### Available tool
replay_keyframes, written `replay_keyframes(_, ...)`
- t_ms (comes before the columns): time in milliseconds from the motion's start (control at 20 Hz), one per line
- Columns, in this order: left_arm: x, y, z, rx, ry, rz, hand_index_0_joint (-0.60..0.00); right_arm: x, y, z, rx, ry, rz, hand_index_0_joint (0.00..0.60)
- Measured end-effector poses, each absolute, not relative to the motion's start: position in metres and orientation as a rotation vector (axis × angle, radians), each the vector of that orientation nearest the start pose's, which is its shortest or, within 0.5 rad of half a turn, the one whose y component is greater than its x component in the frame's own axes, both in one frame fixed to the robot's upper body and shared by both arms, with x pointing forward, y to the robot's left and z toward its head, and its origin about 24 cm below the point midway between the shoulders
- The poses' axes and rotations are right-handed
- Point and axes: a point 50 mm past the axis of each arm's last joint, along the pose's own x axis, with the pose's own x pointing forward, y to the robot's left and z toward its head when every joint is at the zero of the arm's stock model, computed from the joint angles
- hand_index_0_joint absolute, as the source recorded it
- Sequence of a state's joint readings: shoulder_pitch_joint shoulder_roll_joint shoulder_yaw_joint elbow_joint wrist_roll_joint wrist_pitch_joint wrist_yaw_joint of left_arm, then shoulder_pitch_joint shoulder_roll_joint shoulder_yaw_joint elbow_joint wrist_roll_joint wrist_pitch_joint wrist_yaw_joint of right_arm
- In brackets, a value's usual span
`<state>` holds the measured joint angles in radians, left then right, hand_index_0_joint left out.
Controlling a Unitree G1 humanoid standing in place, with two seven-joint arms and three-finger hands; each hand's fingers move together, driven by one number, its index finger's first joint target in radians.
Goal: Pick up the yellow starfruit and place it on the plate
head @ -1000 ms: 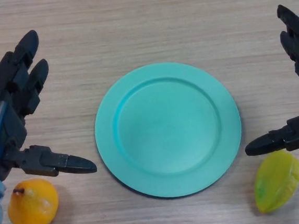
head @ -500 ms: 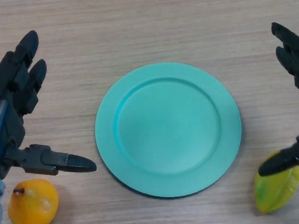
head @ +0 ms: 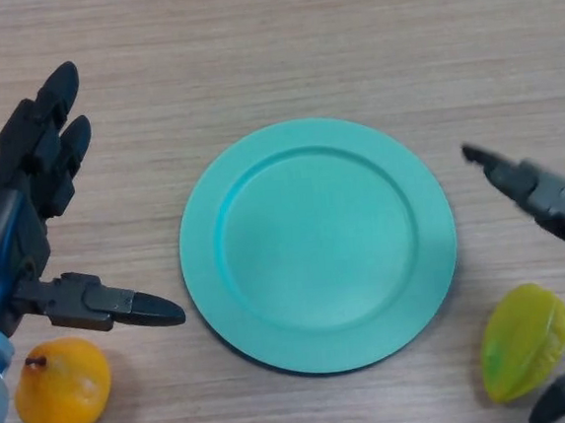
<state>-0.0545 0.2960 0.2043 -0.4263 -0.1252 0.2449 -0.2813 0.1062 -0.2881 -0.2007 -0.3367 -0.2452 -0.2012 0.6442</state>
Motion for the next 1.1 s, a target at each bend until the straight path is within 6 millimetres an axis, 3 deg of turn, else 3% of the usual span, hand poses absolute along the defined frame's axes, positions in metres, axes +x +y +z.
replay_keyframes(200,0.246,0.206,0.146,0.224,-0.237,-0.17,0.0,0.218,-0.199,0.079,-1.025,-0.199,0.58,0.0)
replay_keyframes(550,0.246,0.206,0.146,0.224,-0.236,-0.169,0.0,0.224,-0.211,0.057,-1.058,-0.132,0.582,0.0)
replay_keyframes(600,0.247,0.206,0.146,0.224,-0.235,-0.169,0.0,0.225,-0.211,0.056,-1.033,-0.13,0.578,0.05)
replay_keyframes(650,0.247,0.206,0.146,0.224,-0.235,-0.169,0.0,0.226,-0.21,0.056,-0.988,-0.124,0.568,0.15)
replay_keyframes(700,0.247,0.206,0.146,0.224,-0.235,-0.169,0.0,0.226,-0.21,0.056,-0.977,-0.121,0.564,0.3)
replay_keyframes(750,0.247,0.206,0.146,0.224,-0.235,-0.169,0.0,0.226,-0.21,0.056,-0.976,-0.122,0.564,0.399)
replay_keyframes(800,0.247,0.206,0.146,0.224,-0.235,-0.169,0.0,0.226,-0.21,0.056,-0.975,-0.122,0.564,0.542)
replay_keyframes(850,0.247,0.206,0.146,0.224,-0.235,-0.17,0.0,0.226,-0.211,0.056,-0.965,-0.124,0.56,0.6)
replay_keyframes(1100,0.245,0.207,0.143,0.223,-0.224,-0.168,0.0,0.229,-0.213,0.057,-0.96,-0.143,0.522,0.6)
